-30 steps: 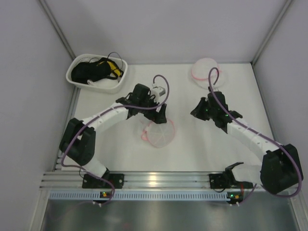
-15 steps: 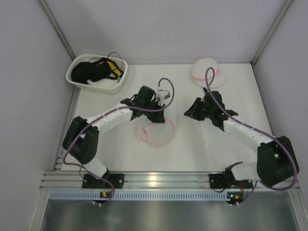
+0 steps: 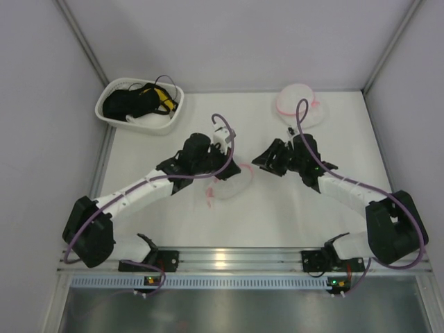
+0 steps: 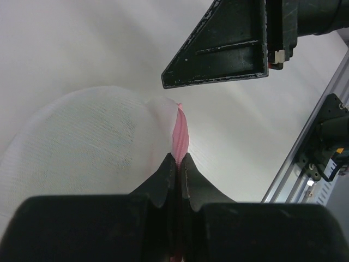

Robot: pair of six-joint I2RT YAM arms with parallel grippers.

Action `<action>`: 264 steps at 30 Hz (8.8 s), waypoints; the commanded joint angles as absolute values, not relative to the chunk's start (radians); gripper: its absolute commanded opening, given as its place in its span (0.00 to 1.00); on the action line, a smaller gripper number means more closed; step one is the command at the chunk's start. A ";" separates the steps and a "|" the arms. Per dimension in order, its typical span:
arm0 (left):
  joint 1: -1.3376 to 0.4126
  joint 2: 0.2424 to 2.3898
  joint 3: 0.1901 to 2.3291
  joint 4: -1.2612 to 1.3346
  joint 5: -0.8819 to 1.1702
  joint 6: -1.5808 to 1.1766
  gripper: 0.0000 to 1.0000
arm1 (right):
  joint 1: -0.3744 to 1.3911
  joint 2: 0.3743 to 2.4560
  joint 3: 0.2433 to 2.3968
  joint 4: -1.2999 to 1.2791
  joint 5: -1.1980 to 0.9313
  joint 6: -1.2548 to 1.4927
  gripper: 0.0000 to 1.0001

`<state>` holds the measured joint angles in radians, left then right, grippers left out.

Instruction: Place the bra in the laundry bag and zip it closed

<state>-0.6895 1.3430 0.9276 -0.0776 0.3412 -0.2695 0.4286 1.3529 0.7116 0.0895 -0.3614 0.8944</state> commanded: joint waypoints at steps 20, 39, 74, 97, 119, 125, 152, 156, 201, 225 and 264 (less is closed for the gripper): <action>-0.721 1.250 0.802 0.236 0.198 -0.462 0.00 | 0.437 1.399 0.641 0.428 -0.377 1.170 0.67; -0.735 1.269 0.784 0.275 0.150 -0.462 0.00 | 0.454 1.414 0.649 0.497 -0.408 1.276 0.65; -0.741 1.278 0.764 0.290 0.153 -0.466 0.00 | 0.459 1.407 0.696 0.370 -0.350 1.175 0.07; -0.741 1.049 0.615 0.341 -0.065 -0.551 0.04 | 0.457 1.413 0.790 0.058 -0.087 0.821 0.00; -0.695 1.414 1.141 -0.086 0.360 0.061 0.98 | 0.456 1.304 1.009 -0.012 -0.229 0.514 0.00; -0.686 1.511 1.187 -0.086 0.420 0.107 0.95 | 0.456 1.298 1.012 -0.008 -0.279 0.505 0.00; -0.666 1.355 0.875 0.397 0.470 -0.267 0.00 | 0.388 1.246 0.933 -0.107 -0.038 0.558 0.00; -0.670 1.263 0.798 0.443 0.425 -0.304 0.00 | 0.377 1.229 0.905 -0.147 -0.003 0.558 0.00; -0.759 1.714 1.255 0.106 0.474 -0.201 0.95 | 0.379 1.144 0.917 -0.172 -0.032 0.471 0.00; -0.844 1.818 1.267 0.245 0.353 -0.201 0.36 | 0.380 1.137 0.922 -0.156 -0.031 0.503 0.00; -0.838 1.295 0.758 0.495 0.052 -0.397 0.00 | 0.348 1.130 0.844 -0.205 0.089 0.511 0.09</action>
<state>-0.8497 1.3388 0.7326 0.4034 0.1028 -0.3744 0.3679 1.1450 0.7998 -0.1913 0.0471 0.5674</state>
